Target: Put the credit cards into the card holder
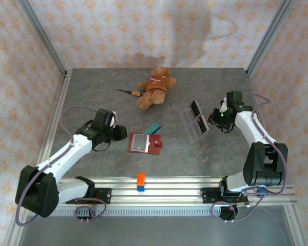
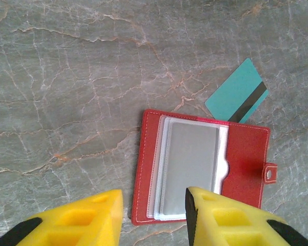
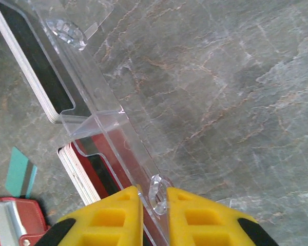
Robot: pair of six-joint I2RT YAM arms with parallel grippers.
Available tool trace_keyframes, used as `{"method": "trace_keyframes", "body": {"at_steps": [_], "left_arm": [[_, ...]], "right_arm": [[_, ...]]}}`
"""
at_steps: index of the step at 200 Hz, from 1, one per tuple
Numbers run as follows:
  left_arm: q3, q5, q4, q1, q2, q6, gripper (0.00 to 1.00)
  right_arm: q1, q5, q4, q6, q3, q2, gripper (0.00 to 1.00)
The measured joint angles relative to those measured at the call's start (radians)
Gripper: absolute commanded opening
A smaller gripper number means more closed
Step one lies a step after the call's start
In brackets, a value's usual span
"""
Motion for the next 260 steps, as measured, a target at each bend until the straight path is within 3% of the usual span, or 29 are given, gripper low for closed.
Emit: {"method": "trace_keyframes", "body": {"at_steps": [63,109,127,140,149,183,260], "left_arm": [[0.000,0.006,0.005,0.000,0.013,-0.001,0.38],[0.000,0.019,0.013,0.000,0.013,-0.008,0.38],[0.000,0.021,0.016,0.000,0.013,-0.012,0.38],[0.000,0.021,0.015,0.000,0.013,-0.016,0.38],[0.000,0.021,0.015,0.000,0.013,-0.016,0.38],[0.000,0.021,0.014,0.000,0.013,-0.015,0.38],[0.000,0.021,0.003,0.000,-0.003,-0.014,0.39]], "right_arm": [[-0.001,-0.076,0.197,0.164,-0.108,-0.039,0.16],[0.013,-0.071,0.269,0.252,-0.172,-0.076,0.39],[0.020,-0.025,0.230,0.215,-0.160,-0.090,0.50],[0.028,0.008,0.172,0.163,-0.126,-0.090,0.66],[0.043,0.033,0.132,0.121,-0.093,-0.088,0.69],[0.150,0.138,0.034,-0.002,0.024,-0.054,0.70],[0.253,0.315,-0.079,-0.130,0.069,0.071,0.73]]}}
